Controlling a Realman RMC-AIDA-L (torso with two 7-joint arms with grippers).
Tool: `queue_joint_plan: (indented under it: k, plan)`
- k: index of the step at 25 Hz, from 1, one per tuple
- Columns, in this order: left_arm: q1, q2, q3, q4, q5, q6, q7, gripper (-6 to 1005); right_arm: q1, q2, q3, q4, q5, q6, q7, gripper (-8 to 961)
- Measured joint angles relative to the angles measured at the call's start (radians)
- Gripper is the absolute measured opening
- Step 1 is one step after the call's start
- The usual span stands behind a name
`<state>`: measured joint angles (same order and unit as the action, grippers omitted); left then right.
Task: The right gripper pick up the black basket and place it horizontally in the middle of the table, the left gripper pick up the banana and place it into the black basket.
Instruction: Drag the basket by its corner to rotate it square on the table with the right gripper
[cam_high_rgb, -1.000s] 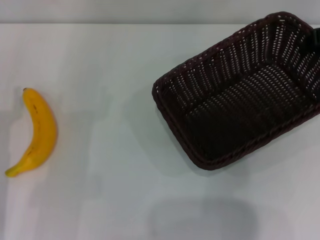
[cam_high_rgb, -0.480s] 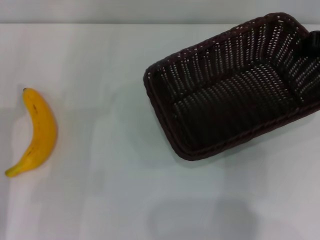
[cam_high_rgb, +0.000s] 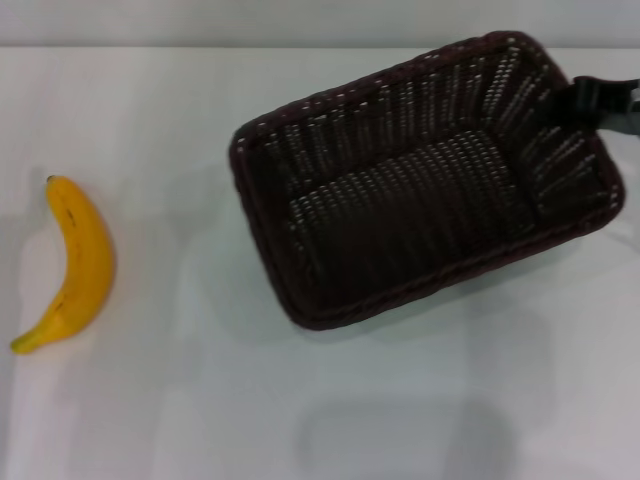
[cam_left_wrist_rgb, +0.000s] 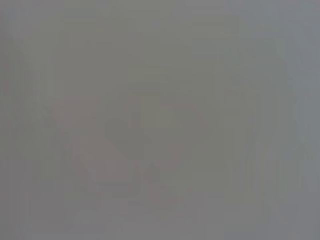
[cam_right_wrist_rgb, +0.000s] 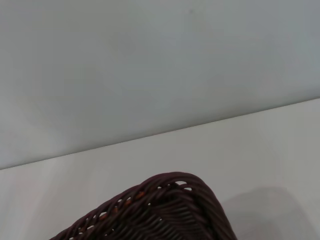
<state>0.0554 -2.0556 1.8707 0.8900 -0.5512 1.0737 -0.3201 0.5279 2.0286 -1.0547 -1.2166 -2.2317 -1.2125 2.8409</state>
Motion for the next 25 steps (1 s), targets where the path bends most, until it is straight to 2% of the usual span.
queue_joint_plan:
  k: [9,18,25]
  plan:
    - [-0.002,0.003,-0.005,-0.002,0.012,0.000,-0.002,878,-0.054,-0.002,-0.211,-0.008,0.162,0.163,0.001,173]
    - [0.000,0.011,-0.006,-0.003,0.013,-0.002,-0.015,877,-0.069,-0.001,-0.277,-0.039,0.183,0.219,0.002,174]
    - [0.000,0.013,-0.006,-0.003,0.013,-0.001,-0.016,877,-0.072,-0.004,-0.291,-0.024,0.189,0.265,0.002,174]
